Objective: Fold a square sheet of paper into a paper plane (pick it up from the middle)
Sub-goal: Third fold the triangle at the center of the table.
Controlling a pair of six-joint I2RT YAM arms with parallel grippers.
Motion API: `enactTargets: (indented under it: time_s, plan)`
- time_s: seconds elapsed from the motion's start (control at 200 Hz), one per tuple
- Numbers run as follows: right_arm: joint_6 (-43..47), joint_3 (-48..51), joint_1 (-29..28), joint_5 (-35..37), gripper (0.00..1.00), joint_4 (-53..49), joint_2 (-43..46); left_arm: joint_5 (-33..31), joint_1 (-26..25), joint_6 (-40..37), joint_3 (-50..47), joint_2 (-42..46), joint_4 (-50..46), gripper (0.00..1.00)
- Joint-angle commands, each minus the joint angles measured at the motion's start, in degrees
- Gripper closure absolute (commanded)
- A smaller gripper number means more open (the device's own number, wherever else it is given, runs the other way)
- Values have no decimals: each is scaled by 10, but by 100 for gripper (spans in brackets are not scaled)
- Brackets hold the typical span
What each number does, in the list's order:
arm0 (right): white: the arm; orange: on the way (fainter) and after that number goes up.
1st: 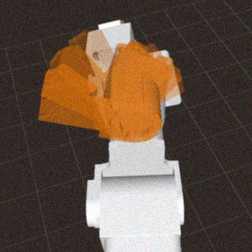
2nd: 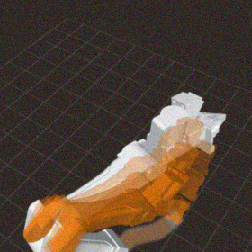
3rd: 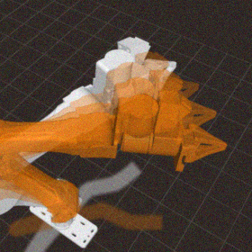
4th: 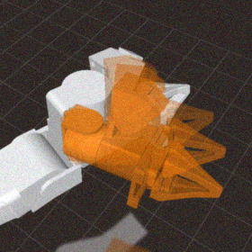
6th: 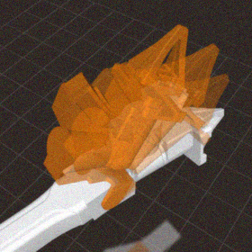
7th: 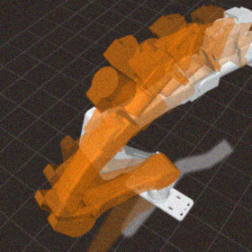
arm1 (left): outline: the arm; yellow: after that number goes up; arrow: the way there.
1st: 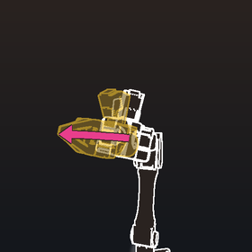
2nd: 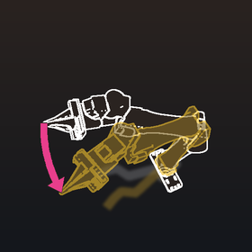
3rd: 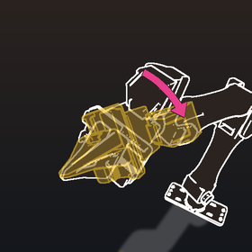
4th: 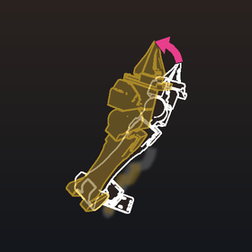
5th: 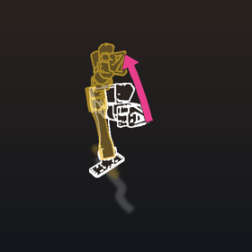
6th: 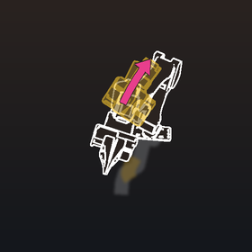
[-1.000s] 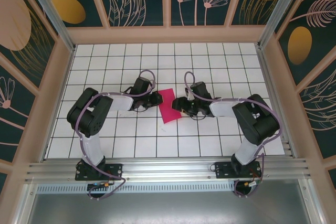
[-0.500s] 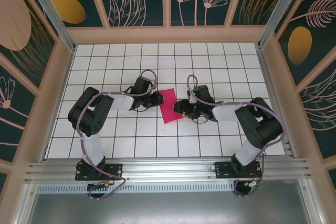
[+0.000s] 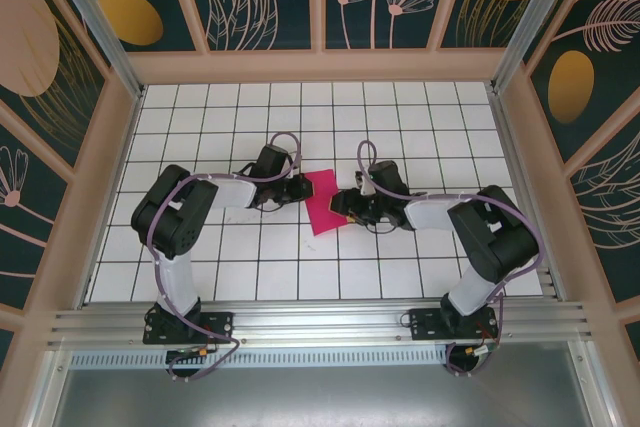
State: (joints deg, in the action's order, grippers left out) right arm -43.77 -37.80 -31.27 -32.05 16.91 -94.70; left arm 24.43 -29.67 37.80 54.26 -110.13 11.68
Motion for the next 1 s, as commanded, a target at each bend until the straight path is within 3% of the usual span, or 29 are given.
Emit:
enactTargets:
  time_s: [0.0,0.245,0.631,0.686,0.901,0.996]
  plan:
    - [24,-25,19,-14,51,-3,-8,12,-2,-25,12,-14,-29,87]
    - [68,-64,41,-107,55,-6,-63,26,-2,-54,31,-23,-39,87]
    - [91,-96,48,-89,67,-54,-90,38,-2,-102,49,-28,-57,86]
    - [95,-96,50,-85,73,-61,-92,35,-2,-106,54,-29,-61,86]
    - [76,-75,53,-89,88,-38,-87,19,-2,-94,46,18,-45,80]
    - [50,-63,53,-91,92,-11,-82,3,-2,-93,21,63,-24,70]
